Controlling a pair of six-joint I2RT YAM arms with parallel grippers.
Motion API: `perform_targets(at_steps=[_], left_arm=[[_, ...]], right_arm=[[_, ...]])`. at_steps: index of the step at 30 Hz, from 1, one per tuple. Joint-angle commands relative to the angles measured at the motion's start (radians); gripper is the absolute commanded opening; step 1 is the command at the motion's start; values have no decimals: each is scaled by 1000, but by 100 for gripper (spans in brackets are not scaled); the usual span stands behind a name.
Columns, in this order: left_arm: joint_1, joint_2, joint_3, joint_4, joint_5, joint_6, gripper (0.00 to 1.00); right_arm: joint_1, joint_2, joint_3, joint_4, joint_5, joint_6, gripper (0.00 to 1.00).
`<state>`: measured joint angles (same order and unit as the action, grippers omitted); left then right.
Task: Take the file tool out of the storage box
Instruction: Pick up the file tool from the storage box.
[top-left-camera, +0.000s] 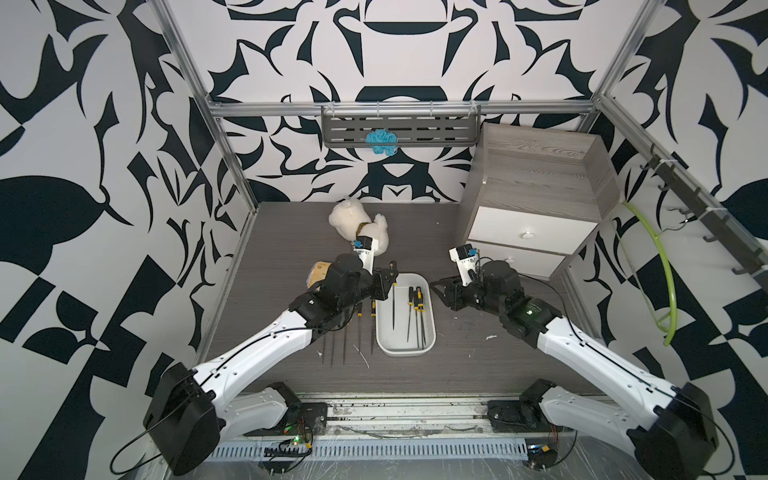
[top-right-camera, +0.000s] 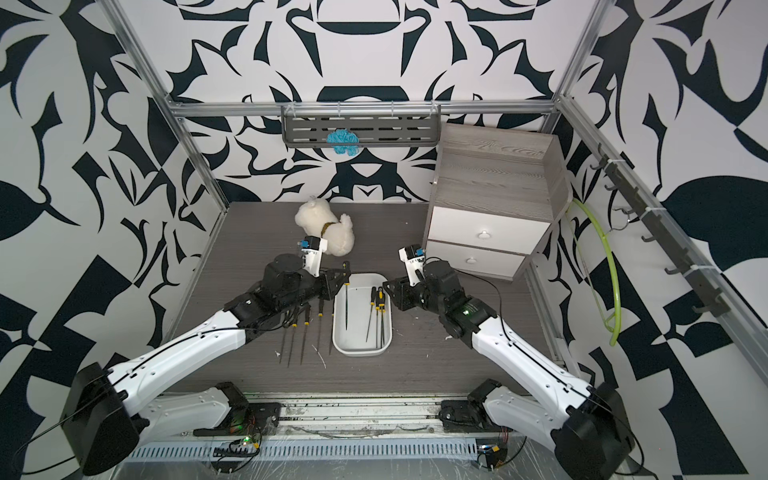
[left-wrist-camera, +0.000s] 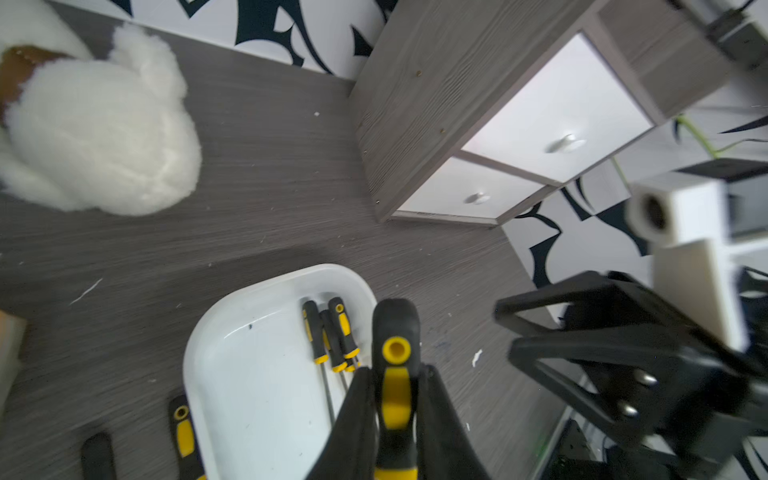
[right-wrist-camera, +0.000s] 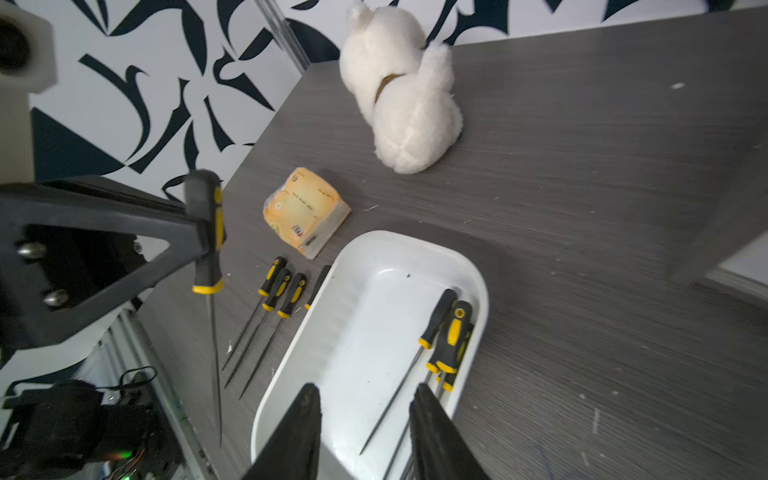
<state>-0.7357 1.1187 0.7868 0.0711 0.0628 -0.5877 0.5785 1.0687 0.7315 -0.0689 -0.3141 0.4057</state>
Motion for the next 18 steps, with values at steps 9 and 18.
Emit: perform_targets(at_steps=[9, 18], left_arm=[[8, -149, -81, 146, 64, 0, 0], [9, -171, -82, 111, 36, 17, 0]], right_arm=[[13, 127, -4, 306, -433, 111, 40], [122, 210, 46, 303, -454, 76, 40]])
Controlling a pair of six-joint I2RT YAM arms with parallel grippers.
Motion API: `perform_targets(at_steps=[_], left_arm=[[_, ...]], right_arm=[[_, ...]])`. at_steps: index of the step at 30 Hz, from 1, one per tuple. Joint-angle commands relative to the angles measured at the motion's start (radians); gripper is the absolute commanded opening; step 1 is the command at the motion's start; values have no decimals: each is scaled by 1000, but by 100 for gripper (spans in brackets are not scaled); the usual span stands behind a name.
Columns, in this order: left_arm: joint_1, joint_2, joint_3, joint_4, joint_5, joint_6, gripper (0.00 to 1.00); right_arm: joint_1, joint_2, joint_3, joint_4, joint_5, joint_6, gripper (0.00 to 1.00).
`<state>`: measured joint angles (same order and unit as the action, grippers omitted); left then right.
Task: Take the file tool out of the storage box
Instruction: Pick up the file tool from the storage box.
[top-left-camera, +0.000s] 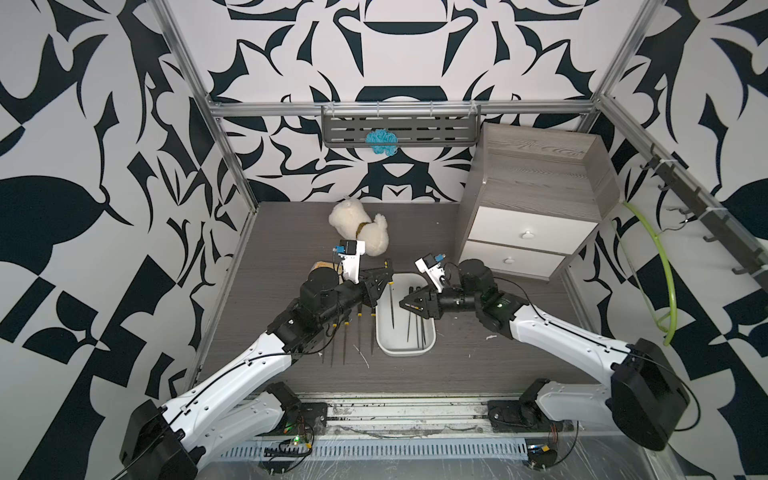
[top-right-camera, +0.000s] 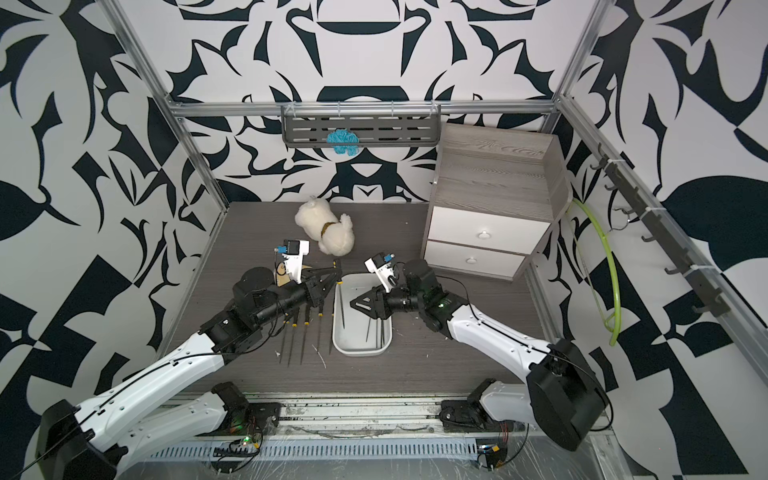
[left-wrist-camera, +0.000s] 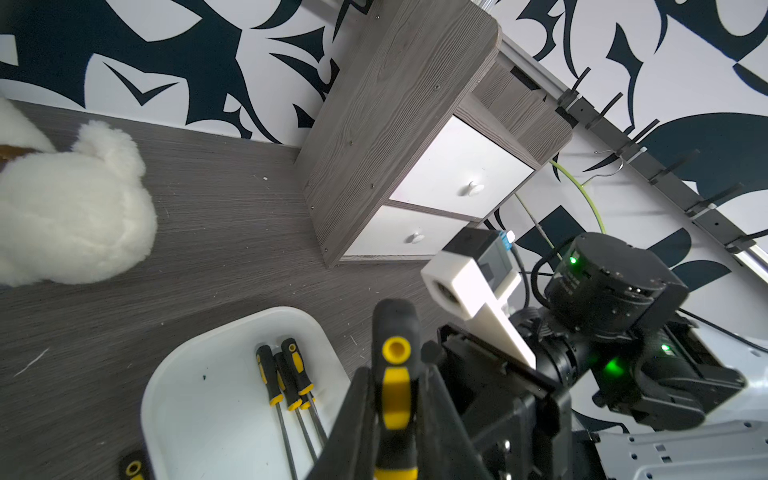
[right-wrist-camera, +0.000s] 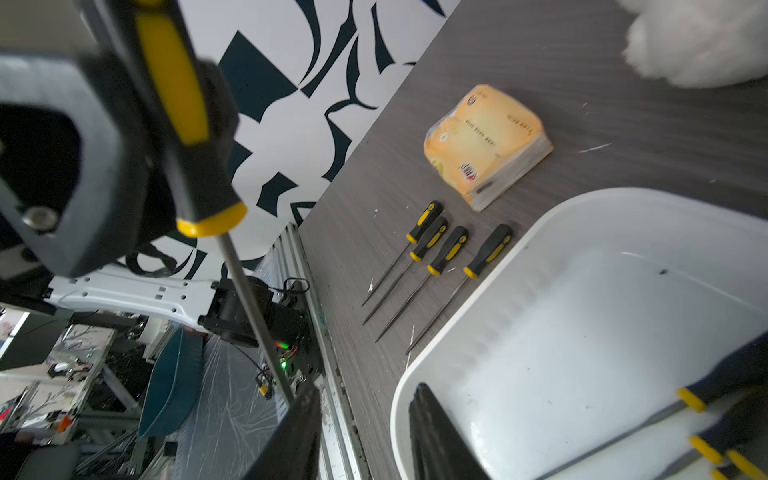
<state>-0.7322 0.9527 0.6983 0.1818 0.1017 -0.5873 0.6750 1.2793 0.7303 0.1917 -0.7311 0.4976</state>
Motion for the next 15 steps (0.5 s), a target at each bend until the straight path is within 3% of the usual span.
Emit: perform_targets(at_steps=[1, 7, 15], left_arm=[[5, -3, 10, -8, -8, 20, 0], [4, -18, 20, -62, -63, 52, 0], [4, 10, 27, -50, -29, 33, 0]], right_arm=[[35, 4, 54, 30, -33, -26, 40], [72, 7, 47, 50, -43, -40, 40], [115, 54, 74, 34, -2, -60, 39]])
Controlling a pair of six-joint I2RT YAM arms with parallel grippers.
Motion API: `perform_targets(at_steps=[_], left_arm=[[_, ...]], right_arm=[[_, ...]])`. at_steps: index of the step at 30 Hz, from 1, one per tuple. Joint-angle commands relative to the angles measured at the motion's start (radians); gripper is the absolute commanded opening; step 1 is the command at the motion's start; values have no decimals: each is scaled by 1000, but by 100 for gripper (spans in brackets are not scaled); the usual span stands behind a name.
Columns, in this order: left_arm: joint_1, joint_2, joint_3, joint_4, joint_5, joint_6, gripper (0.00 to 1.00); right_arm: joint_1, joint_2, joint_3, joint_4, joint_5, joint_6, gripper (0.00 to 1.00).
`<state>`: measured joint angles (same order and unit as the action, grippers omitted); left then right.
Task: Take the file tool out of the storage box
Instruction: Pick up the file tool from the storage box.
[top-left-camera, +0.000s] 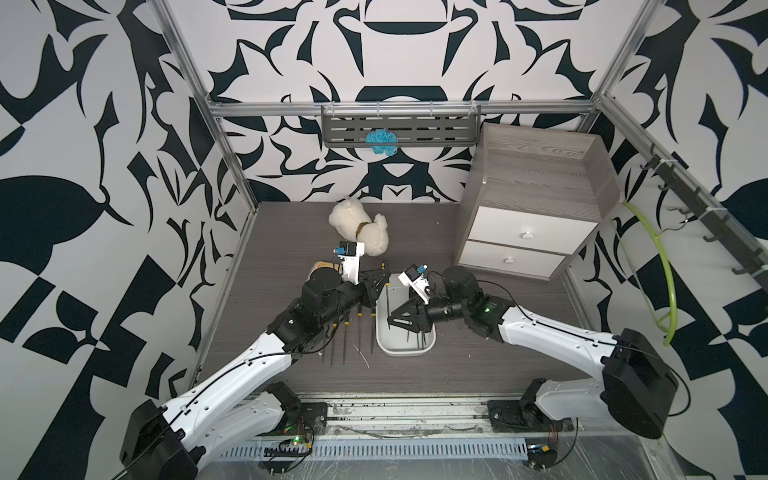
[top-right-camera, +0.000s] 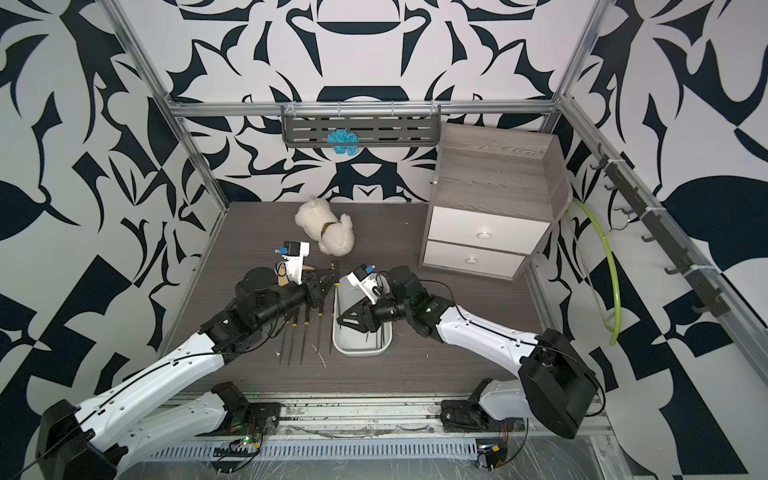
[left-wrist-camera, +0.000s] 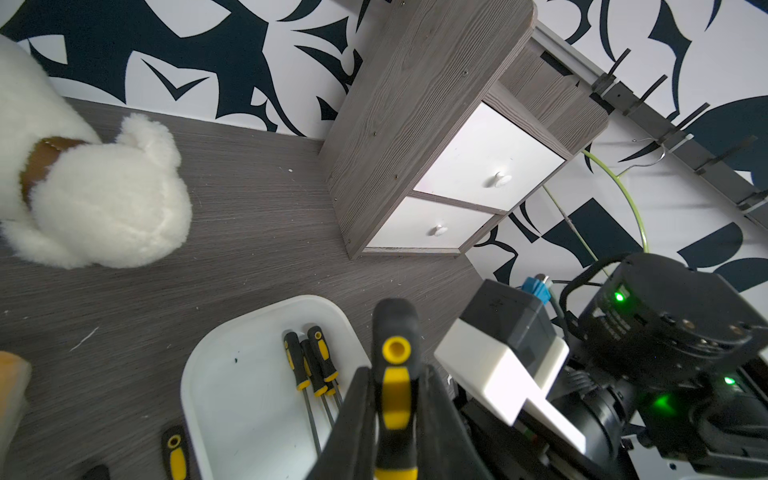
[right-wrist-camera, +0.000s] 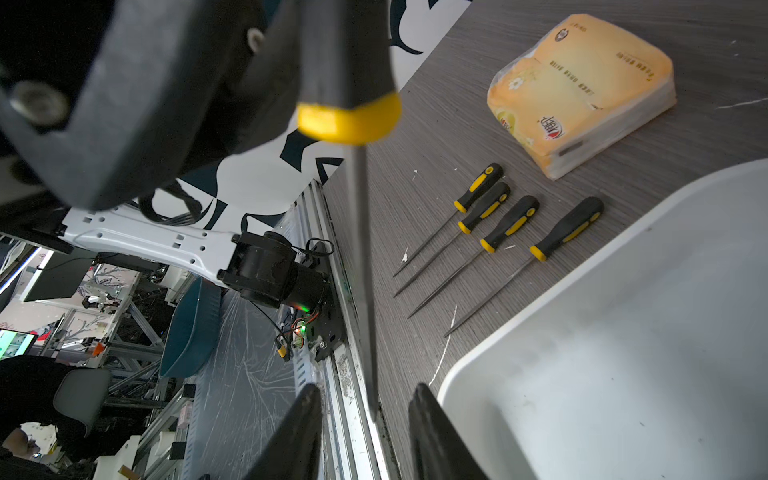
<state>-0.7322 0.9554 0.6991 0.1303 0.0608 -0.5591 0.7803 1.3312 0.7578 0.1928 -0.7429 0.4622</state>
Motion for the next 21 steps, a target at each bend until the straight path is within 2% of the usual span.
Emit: perform_targets(at_steps=[1, 4, 9, 11, 13, 14, 16, 20, 21], left_arm=[[4, 10, 27, 2, 13, 4, 0], [4, 15, 27, 3, 13, 1, 0], [5, 18, 29, -5, 6, 5, 0], [4, 20, 33, -14, 0, 9, 0], [5, 22, 33, -16, -6, 13, 0], [5, 24, 35, -19, -9, 13, 0], [5, 29, 30, -8, -5, 10, 18], [5, 34, 24, 22, 25, -12, 41], [4, 27, 17, 34, 31, -22, 50]], right_arm=[[12, 9, 49, 30, 14, -26, 37], [16, 24, 58, 25, 19, -26, 33], [19, 31, 62, 10, 42, -30, 13], [19, 29, 63, 5, 46, -30, 10], [19, 21, 60, 1, 57, -30, 1], [19, 15, 56, -5, 72, -31, 0], [19, -6, 52, -38, 133, -30, 0], [17, -58, 27, -75, 192, -11, 0], [17, -70, 13, -69, 202, 0, 0]])
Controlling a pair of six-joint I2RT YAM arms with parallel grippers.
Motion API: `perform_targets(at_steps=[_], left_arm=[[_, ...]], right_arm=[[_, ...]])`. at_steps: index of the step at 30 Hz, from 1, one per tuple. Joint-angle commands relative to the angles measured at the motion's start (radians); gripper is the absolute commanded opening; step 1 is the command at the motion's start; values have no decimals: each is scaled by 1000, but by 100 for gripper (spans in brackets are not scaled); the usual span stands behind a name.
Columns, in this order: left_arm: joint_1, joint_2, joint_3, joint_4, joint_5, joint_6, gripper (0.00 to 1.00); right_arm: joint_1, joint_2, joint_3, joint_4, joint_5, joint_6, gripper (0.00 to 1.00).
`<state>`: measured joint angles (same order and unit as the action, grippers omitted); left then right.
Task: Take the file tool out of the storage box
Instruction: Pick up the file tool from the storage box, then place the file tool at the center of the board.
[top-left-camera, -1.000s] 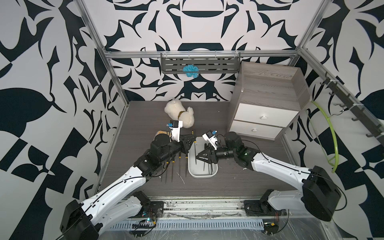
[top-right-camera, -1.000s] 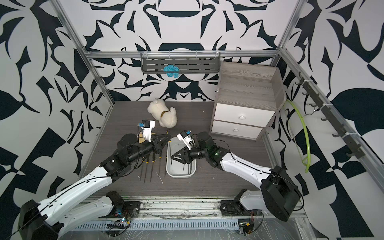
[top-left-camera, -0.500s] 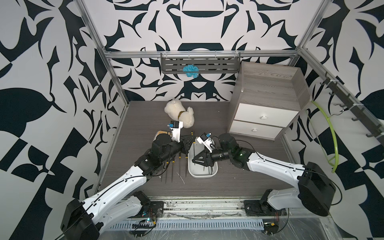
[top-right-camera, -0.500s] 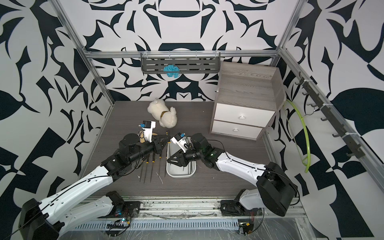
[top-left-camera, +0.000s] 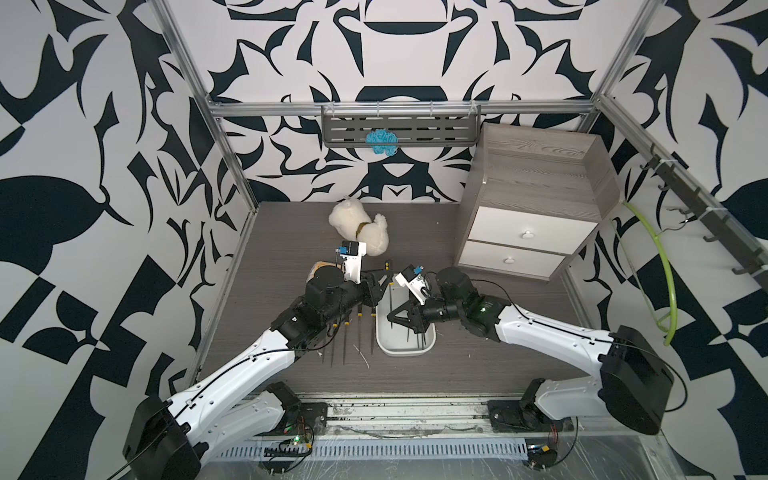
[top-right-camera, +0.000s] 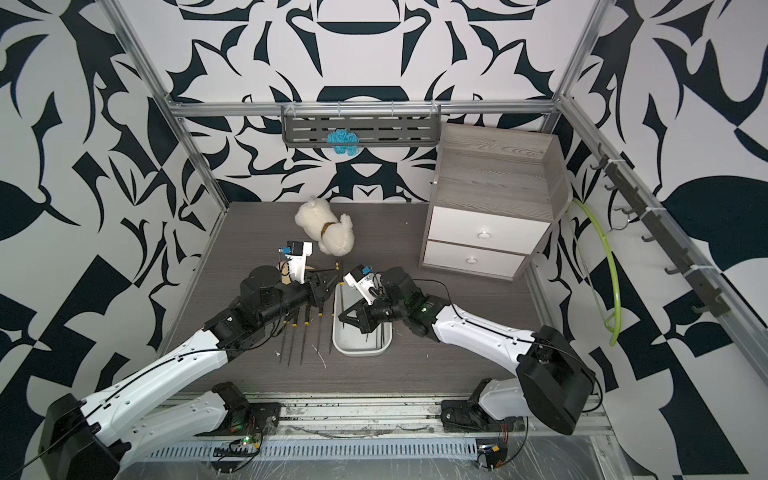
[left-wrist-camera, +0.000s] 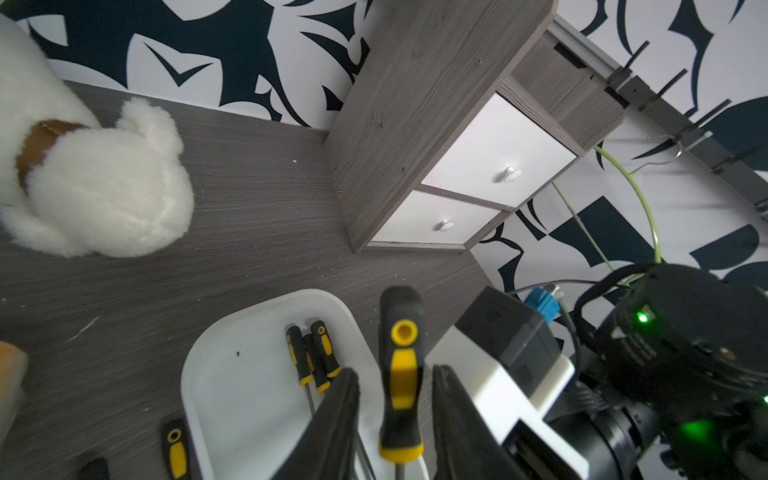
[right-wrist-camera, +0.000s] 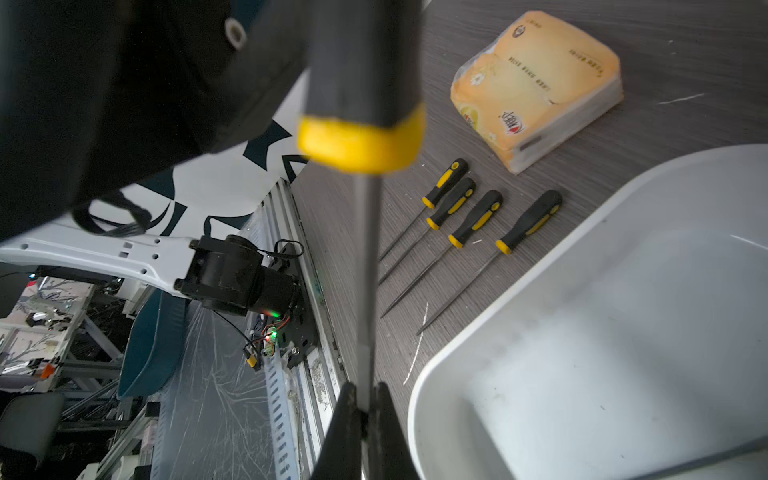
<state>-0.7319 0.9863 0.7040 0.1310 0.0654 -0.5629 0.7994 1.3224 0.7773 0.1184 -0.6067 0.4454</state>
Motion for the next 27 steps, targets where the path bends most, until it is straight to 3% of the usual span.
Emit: perform_targets(at_steps=[1, 3, 6, 9, 15, 27], left_arm=[[3, -12, 4, 44, 28, -26, 57], [3, -40, -11, 50, 22, -43, 79], [3, -72, -17, 42, 22, -39, 93], [2, -90, -34, 60, 8, -40, 97], [3, -4, 44, -61, 19, -45, 96], [3, 206, 192, -229, 116, -20, 89]], right_arm=[[-2, -72, -6, -19, 68, 18, 0], [-2, -105, 8, -145, 131, 16, 0], [-2, -159, 41, -376, 273, 38, 0], [-1, -192, 106, -685, 456, 74, 0], [-7, -167, 158, -1038, 638, 155, 0], [-120, 134, 218, -1175, 331, 84, 0]])
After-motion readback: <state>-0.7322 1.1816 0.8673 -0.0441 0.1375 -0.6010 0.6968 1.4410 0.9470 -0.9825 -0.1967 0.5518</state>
